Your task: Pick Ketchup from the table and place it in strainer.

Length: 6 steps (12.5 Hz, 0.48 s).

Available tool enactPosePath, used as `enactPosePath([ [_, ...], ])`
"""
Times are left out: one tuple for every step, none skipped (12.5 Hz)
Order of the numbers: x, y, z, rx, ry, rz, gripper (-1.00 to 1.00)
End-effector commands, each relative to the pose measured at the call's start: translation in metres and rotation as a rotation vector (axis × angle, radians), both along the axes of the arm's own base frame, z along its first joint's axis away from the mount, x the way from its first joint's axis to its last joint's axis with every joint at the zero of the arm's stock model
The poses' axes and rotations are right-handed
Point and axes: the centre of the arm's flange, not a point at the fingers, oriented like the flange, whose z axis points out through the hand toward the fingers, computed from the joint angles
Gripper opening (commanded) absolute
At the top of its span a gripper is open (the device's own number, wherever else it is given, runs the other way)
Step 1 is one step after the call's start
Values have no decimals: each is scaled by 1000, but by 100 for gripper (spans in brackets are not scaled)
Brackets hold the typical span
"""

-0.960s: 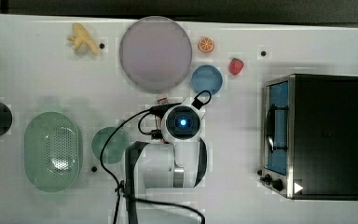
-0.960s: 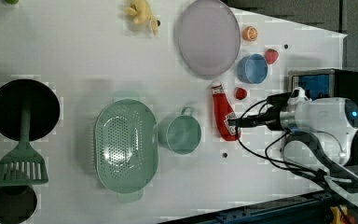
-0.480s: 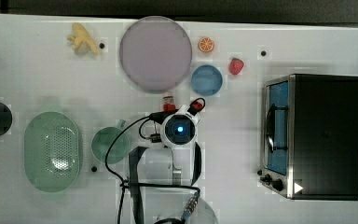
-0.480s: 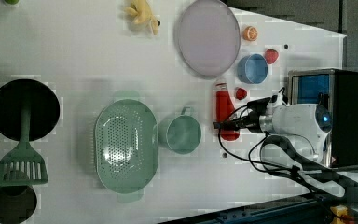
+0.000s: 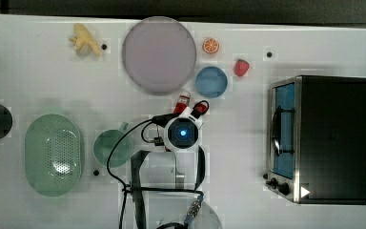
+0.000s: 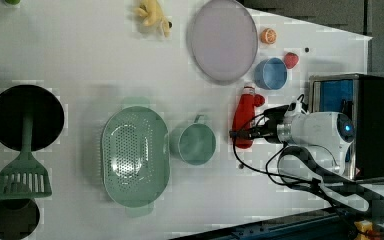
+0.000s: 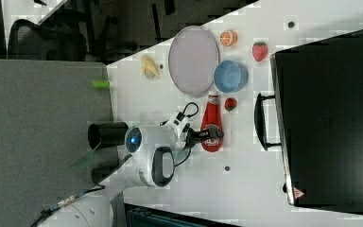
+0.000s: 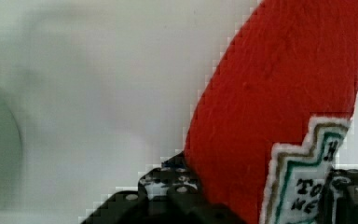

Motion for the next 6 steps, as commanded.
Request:
enactPosePath([
  [19,-3,40,-5,-76,25,20],
  [21,-5,55,-11,-75,23,20],
  [21,-7,74,-18,-60,24,20],
  [21,-7,98,-24,-46,28,20],
  [22,-6,124,-32,-39,32,20],
  [21,-5,153,-40,-36,37,20],
])
